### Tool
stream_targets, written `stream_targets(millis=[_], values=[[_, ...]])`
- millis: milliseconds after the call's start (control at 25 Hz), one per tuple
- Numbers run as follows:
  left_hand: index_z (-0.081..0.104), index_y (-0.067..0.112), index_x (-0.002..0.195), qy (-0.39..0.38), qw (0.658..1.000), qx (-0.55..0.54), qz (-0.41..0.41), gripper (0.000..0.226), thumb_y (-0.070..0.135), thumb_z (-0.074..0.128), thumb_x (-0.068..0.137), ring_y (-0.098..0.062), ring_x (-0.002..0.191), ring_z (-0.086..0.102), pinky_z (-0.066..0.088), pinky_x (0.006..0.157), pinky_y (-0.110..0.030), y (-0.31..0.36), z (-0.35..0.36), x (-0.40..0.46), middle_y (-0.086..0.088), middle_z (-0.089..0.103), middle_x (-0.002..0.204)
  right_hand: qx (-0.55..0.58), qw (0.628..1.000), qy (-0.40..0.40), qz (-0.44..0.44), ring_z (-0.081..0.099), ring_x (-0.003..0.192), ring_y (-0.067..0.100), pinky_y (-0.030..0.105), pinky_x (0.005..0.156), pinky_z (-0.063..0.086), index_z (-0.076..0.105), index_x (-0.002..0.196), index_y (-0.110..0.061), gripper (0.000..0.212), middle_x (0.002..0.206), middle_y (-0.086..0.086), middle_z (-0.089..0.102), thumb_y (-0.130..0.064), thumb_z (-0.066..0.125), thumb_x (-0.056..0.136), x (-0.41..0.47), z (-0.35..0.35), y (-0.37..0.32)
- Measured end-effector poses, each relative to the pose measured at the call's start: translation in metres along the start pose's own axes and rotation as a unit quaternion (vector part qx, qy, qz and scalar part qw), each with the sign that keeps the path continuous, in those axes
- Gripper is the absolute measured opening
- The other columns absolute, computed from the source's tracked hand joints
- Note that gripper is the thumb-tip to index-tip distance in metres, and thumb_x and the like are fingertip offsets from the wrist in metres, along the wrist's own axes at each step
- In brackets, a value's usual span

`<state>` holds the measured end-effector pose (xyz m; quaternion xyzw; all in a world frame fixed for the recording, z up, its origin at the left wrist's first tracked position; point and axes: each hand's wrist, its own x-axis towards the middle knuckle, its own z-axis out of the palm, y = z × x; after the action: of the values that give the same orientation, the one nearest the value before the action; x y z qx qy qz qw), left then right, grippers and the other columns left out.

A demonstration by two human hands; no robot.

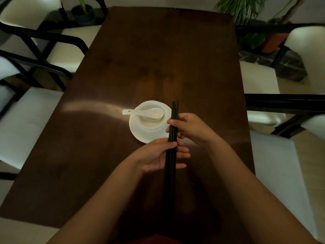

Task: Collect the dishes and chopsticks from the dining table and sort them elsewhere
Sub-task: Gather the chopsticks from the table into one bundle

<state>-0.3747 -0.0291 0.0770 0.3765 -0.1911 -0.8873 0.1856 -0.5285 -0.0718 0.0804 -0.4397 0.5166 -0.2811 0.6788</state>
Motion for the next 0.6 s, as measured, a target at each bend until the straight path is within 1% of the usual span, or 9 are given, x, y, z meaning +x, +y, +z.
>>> stream_targets(millis=[120,200,240,320,360,440,520,600], values=[[0.063,0.005,0.099,0.016,1.000,0.002,0.005,0.031,0.023,0.039,0.096,-0.016,0.074,0.070,0.058,0.074,-0.033,-0.011,-0.008,-0.002,-0.009,0.072,0.080,0.026,0.997,0.077,-0.008,0.045,0.039,0.003,0.013,0.039,0.036,0.057,0.080,-0.006,0.014,0.070,0.007,0.065,-0.007,0.050,0.091,0.001,-0.003,-0.001],[0.069,0.006,0.096,0.039,0.999,0.012,-0.023,0.046,0.034,0.032,0.097,-0.016,0.069,0.068,0.058,0.070,-0.031,-0.027,-0.022,-0.010,-0.008,0.071,0.077,0.057,0.987,0.146,-0.024,0.046,0.039,0.003,0.013,0.039,0.038,0.056,0.078,-0.007,0.016,0.070,0.007,0.065,-0.007,0.048,0.092,-0.004,-0.014,-0.003],[0.071,0.005,0.093,0.047,0.998,-0.006,-0.039,0.052,0.038,0.030,0.097,-0.017,0.066,0.068,0.058,0.068,-0.031,-0.037,-0.031,-0.014,-0.009,0.070,0.075,0.061,0.982,0.175,-0.034,0.048,0.041,0.002,0.012,0.040,0.039,0.057,0.078,-0.009,0.017,0.071,0.006,0.065,-0.008,0.047,0.093,-0.007,-0.019,-0.004],[0.073,0.002,0.093,0.064,0.991,-0.105,-0.042,0.056,0.040,0.032,0.095,-0.020,0.068,0.070,0.058,0.065,-0.031,-0.058,-0.043,-0.023,-0.013,0.072,0.077,0.035,0.972,0.227,-0.053,0.052,0.049,0.003,0.012,0.044,0.044,0.058,0.082,-0.015,0.016,0.069,-0.001,0.068,-0.014,0.048,0.093,-0.016,-0.025,-0.004],[0.072,0.000,0.096,0.074,0.981,-0.180,-0.019,0.055,0.039,0.034,0.093,-0.023,0.075,0.072,0.059,0.067,-0.032,-0.068,-0.047,-0.023,-0.017,0.073,0.085,0.018,0.966,0.249,-0.064,0.054,0.051,0.002,0.012,0.047,0.045,0.059,0.084,-0.017,0.014,0.067,-0.004,0.070,-0.017,0.049,0.093,-0.019,-0.024,-0.004],[0.069,-0.003,0.102,0.100,0.942,-0.316,0.058,0.052,0.036,0.037,0.093,-0.029,0.094,0.069,0.059,0.074,-0.036,-0.080,-0.049,-0.017,-0.023,0.070,0.105,0.000,0.957,0.275,-0.089,0.055,0.051,-0.001,0.011,0.048,0.047,0.059,0.086,-0.022,0.012,0.065,-0.010,0.071,-0.021,0.049,0.093,-0.025,-0.016,-0.003],[0.065,-0.004,0.108,0.149,0.910,-0.369,0.116,0.049,0.031,0.034,0.096,-0.031,0.098,0.068,0.055,0.081,-0.040,-0.081,-0.049,-0.007,-0.025,0.067,0.111,0.009,0.954,0.281,-0.104,0.055,0.051,-0.002,0.011,0.048,0.047,0.058,0.086,-0.024,0.012,0.064,-0.011,0.070,-0.021,0.049,0.093,-0.028,-0.003,0.000],[0.062,-0.003,0.112,0.208,0.896,-0.365,0.143,0.046,0.029,0.032,0.097,-0.031,0.099,0.067,0.050,0.085,-0.039,-0.074,-0.051,-0.002,-0.023,0.067,0.111,0.036,0.952,0.284,-0.109,0.054,0.050,-0.002,0.011,0.048,0.046,0.057,0.086,-0.023,0.013,0.064,-0.009,0.069,-0.018,0.048,0.093,-0.032,0.006,0.003]])
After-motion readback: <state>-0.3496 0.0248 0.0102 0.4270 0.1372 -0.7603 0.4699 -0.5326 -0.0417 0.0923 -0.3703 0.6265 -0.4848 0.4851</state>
